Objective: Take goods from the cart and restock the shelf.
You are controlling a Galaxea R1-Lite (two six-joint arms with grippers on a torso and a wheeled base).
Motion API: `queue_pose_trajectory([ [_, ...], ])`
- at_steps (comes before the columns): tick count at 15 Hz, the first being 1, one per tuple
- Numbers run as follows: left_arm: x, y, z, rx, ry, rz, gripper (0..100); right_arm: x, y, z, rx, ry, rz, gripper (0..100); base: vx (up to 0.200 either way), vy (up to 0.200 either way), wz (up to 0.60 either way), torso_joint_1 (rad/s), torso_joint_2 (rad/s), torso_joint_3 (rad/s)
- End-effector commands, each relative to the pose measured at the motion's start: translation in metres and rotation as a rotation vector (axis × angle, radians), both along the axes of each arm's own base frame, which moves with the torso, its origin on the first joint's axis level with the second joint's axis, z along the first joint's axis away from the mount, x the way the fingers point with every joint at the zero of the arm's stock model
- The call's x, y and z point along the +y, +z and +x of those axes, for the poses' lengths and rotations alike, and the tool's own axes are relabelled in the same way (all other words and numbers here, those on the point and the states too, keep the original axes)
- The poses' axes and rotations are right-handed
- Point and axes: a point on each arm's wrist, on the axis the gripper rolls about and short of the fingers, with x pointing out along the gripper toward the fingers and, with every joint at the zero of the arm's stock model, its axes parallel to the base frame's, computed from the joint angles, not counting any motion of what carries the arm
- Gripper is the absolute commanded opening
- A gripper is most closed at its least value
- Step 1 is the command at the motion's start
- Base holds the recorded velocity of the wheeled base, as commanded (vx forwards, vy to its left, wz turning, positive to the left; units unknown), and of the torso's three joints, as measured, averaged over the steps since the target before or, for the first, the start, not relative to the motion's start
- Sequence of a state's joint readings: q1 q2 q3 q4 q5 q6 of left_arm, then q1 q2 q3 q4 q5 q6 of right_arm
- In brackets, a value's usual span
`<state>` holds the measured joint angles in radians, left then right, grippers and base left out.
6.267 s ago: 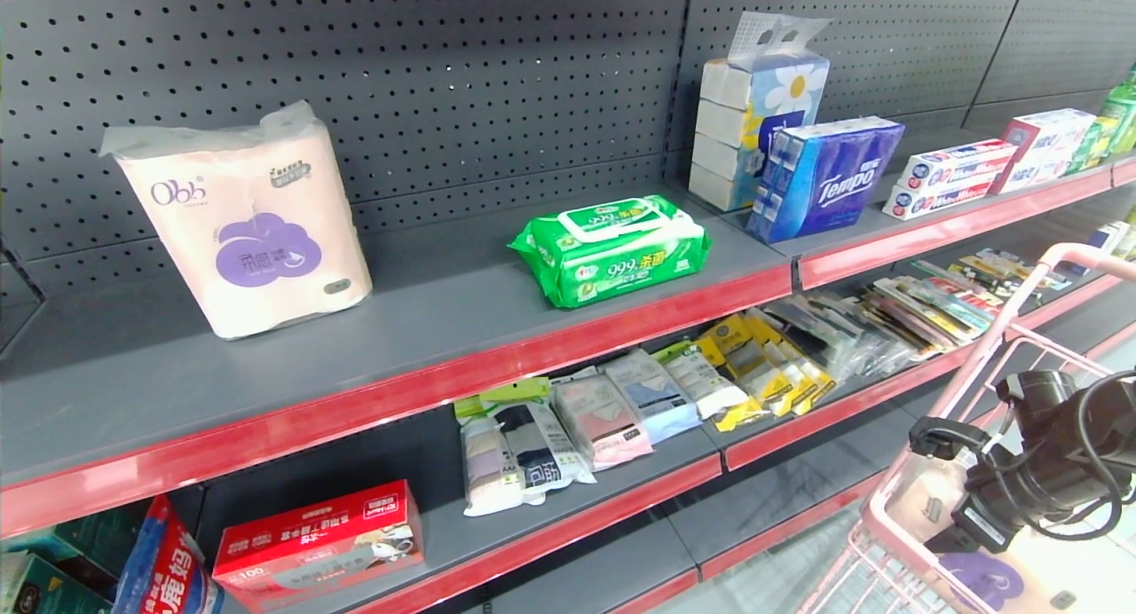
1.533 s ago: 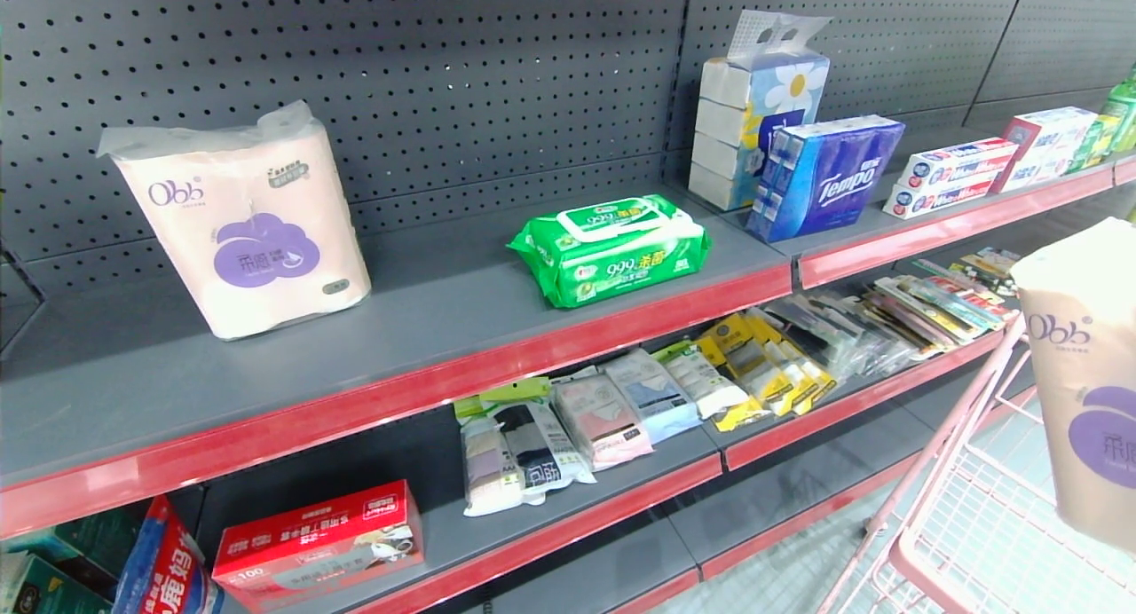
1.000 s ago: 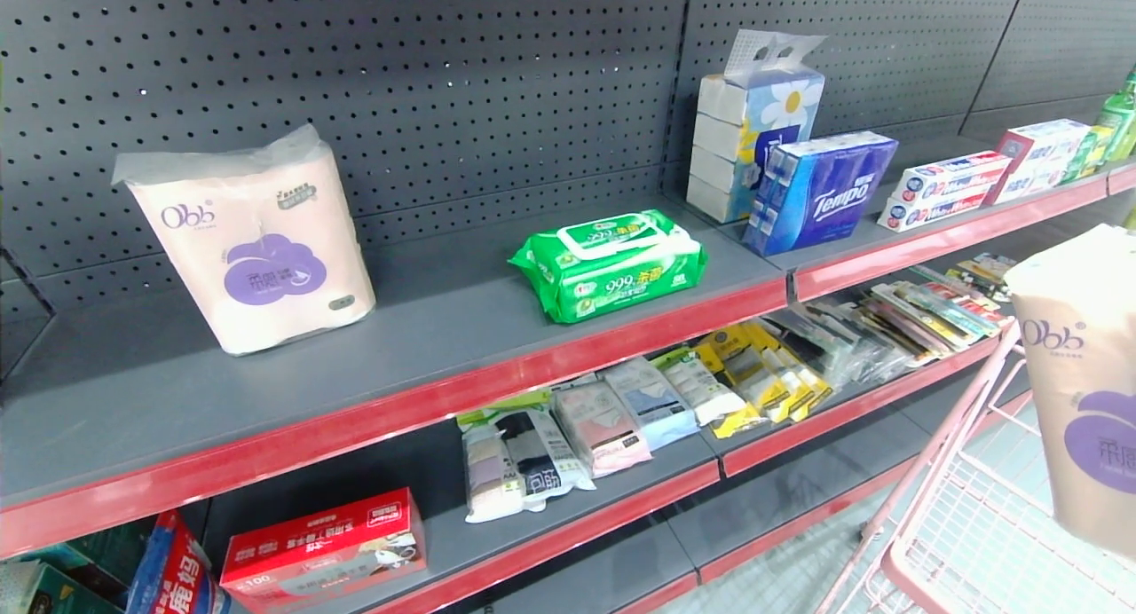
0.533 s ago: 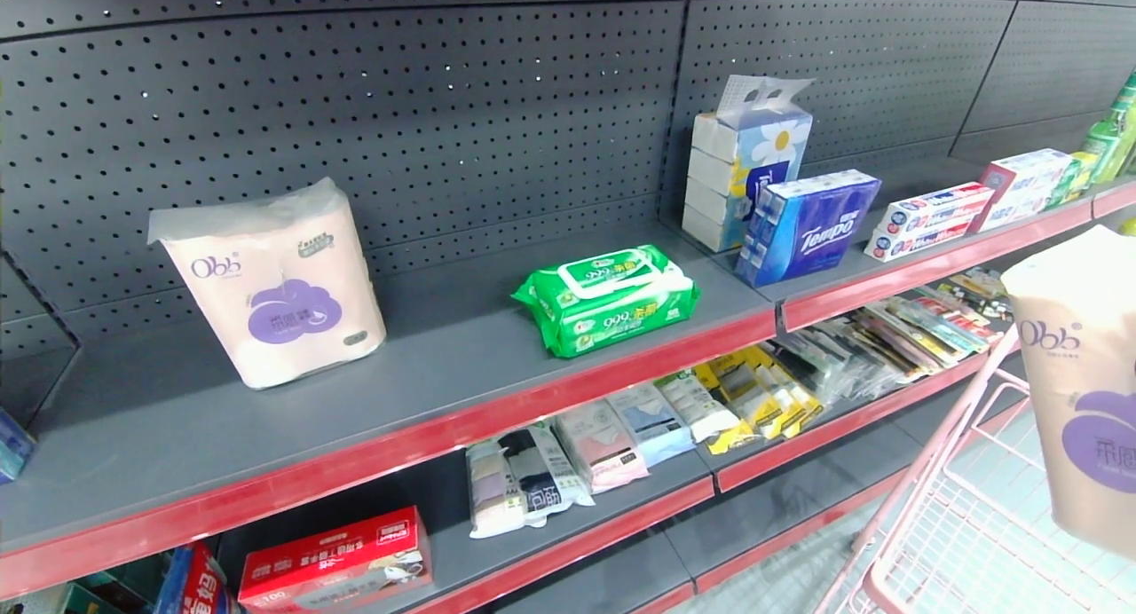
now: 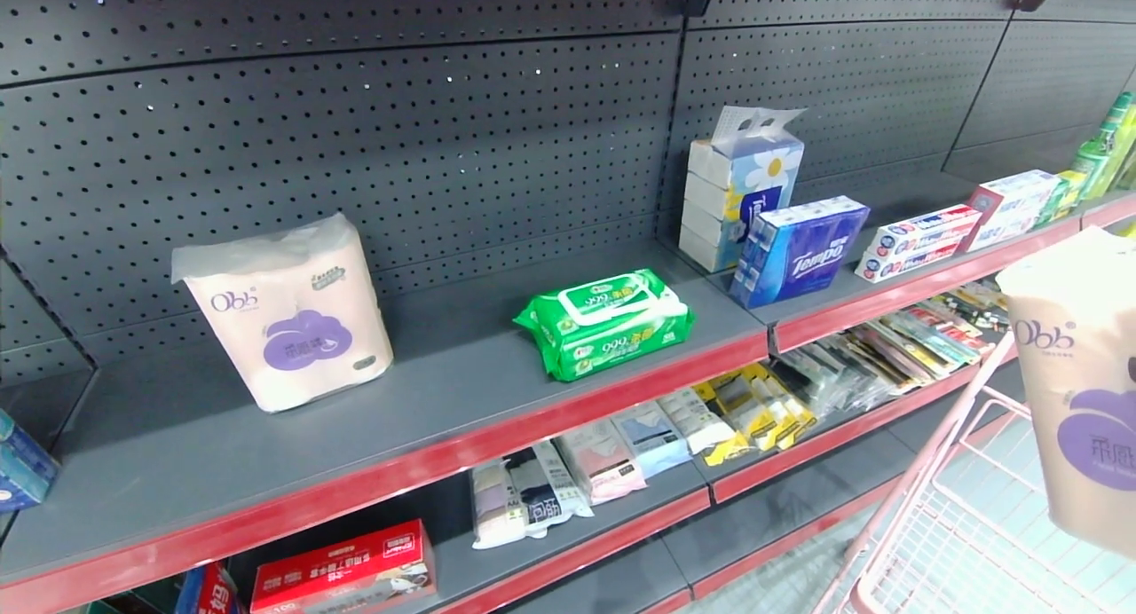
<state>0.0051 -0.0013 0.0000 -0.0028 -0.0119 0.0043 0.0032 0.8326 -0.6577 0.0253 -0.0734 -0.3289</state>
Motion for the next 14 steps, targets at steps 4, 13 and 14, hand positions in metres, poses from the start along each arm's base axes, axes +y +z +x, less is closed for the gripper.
queue_pose_trajectory([
  [4, 0.0, 0.0001, 0.0001, 0.001, -0.001, 0.0, 100, -0.0001, -0.0008, 0.0012, 0.007, -0.002, -0.001, 0, 0.0, 0.0, 0.0, 0.163, -0.34, -0.177],
  [13, 0.0, 0.0001, 0.0001, 0.001, 0.001, 0.0, 100, -0.0007, -0.0006, 0.0042, 0.006, -0.005, -0.028, 0, 0.0, 0.0, 0.0, 0.007, -0.01, -0.006],
  [14, 0.0, 0.0001, 0.0001, 0.001, -0.001, 0.0, 100, -0.0006, -0.0011, 0.0042, 0.007, -0.004, -0.028, 0, 0.0, 0.0, 0.0, 0.0, 0.0, 0.0],
])
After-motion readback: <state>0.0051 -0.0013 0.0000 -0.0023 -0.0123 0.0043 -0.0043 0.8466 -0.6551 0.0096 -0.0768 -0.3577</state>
